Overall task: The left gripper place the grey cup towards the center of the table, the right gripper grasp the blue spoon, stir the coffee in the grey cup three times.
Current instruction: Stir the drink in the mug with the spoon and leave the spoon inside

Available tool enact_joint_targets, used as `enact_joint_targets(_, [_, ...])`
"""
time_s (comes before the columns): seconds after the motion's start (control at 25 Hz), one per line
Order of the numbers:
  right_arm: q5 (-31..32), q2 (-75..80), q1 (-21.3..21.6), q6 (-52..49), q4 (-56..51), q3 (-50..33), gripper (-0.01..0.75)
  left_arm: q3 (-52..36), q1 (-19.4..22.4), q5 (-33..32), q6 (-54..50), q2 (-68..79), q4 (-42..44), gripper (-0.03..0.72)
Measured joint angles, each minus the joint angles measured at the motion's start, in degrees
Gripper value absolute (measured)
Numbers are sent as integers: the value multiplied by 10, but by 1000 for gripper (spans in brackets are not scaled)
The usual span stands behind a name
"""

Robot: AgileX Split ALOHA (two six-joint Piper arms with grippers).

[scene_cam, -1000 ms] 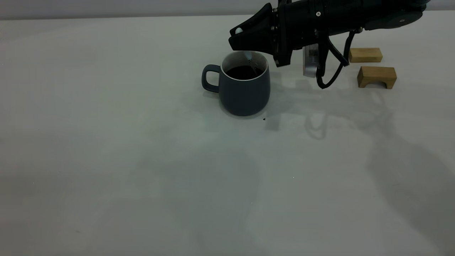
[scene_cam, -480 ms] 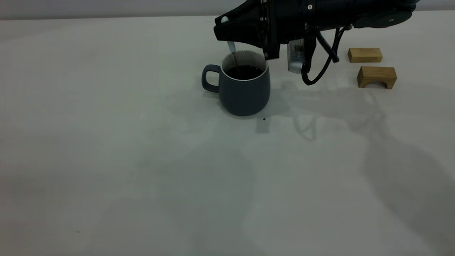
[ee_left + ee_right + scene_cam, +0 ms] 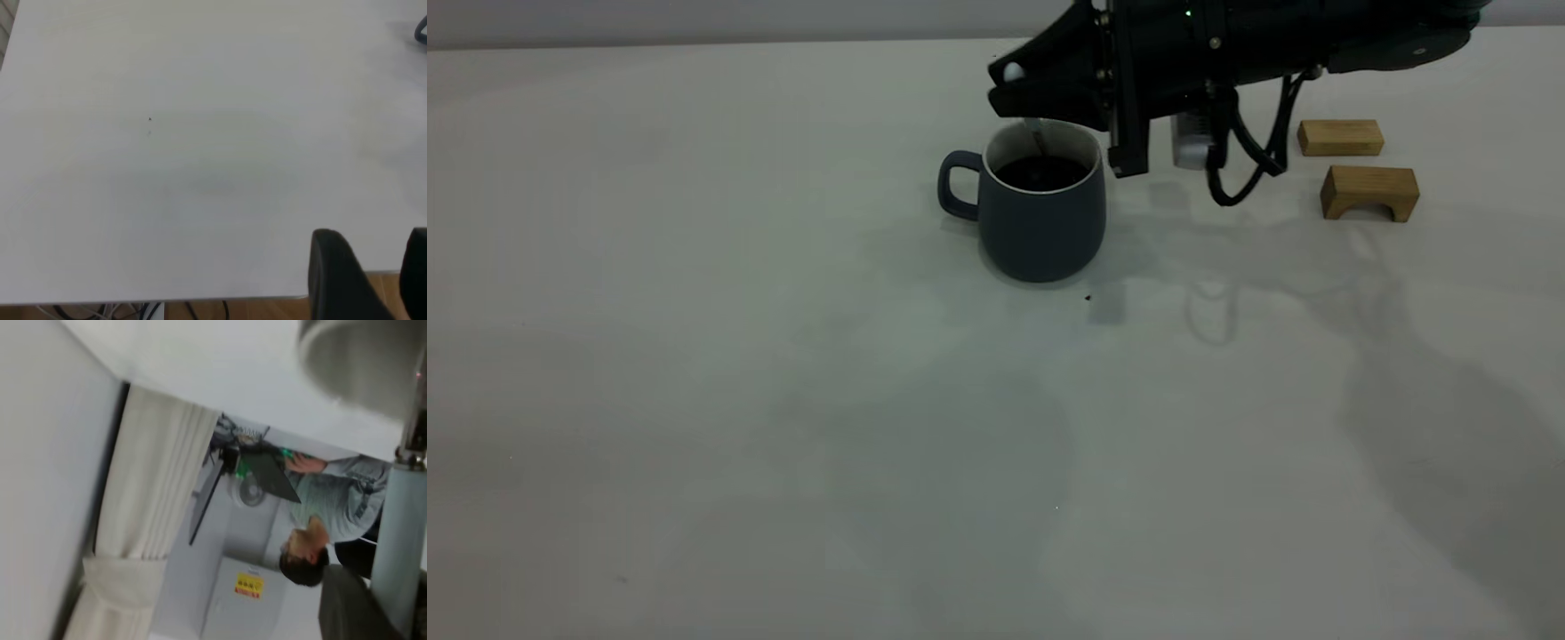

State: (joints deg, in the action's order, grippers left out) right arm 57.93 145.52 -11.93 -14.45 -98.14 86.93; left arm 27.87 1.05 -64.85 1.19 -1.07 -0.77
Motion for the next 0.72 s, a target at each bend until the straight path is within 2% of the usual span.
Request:
enact_joint_targets(0.2, [2, 0, 4, -99, 22, 0, 137, 0, 0, 0, 0, 0, 0, 312])
enact_joint_targets(0.36, [31, 0, 4, -133, 28, 0, 137, 0, 0, 0, 0, 0, 0, 312])
enact_joint_targets(0.72, [43, 5, -11, -55, -17, 0, 137, 0, 0, 0, -1, 0, 0, 312])
